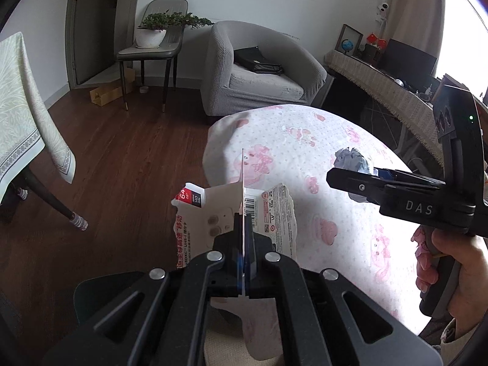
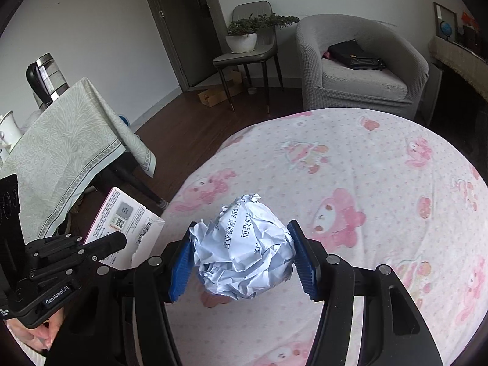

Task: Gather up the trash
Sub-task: 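Drop the paper box into the teal bin with the left tool while the right tool drops the crumpled paper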

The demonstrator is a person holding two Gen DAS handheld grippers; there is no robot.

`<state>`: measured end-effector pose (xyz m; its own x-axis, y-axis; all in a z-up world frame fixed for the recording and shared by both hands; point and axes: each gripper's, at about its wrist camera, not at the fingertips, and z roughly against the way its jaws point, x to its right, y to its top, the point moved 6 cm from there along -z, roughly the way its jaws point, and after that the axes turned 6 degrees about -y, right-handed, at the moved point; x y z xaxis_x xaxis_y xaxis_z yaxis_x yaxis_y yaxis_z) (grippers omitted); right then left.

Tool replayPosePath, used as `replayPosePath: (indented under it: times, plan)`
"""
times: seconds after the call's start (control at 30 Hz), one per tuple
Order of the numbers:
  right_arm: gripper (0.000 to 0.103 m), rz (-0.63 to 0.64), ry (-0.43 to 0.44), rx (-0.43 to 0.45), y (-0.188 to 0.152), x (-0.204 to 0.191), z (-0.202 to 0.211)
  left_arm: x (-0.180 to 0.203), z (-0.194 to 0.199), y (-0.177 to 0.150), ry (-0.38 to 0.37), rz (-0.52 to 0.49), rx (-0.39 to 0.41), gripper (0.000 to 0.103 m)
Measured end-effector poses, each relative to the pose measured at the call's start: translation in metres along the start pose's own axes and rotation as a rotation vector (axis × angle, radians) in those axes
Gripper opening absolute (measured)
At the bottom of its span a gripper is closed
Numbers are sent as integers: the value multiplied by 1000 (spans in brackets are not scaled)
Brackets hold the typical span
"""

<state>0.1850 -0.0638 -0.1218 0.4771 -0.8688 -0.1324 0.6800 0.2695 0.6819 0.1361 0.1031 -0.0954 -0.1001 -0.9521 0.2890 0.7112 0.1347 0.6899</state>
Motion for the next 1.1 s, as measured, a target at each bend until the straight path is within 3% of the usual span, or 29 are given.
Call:
replayPosePath:
  times: [0.57,0.77,1.1]
  plan:
    - [59,81,142,2,-17,-123,-14,-82,60,-46,113,76,-11,1]
    - [59,122,165,-17,-25,-145,-17,-104,68,-55,126,115,-19,1]
    - [59,149,210,-45,-27,-174,-28,-138,49,-93,171,165,-154,1]
